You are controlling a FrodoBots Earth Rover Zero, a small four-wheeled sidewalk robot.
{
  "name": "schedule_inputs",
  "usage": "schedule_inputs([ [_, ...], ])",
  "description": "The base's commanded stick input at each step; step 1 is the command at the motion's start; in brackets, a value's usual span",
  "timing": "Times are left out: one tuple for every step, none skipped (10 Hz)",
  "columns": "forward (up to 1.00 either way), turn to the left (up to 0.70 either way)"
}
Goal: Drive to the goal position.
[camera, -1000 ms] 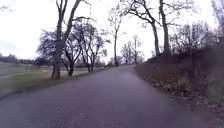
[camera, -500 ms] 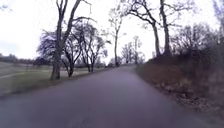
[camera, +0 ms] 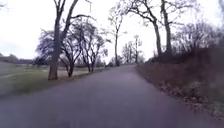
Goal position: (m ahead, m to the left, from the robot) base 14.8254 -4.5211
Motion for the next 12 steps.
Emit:
schedule_inputs([
  [1.0,0.0],
  [1.0,0.0],
  [1.0,0.0],
  [1.0,0.0],
  [1.0,0.0],
  [1.0,0.0],
  [1.0,0.0],
  [1.0,0.0],
  [1.0,0.0],
  [1.0,0.0],
  [1.0,-0.23],
  [1.0,-0.4],
])
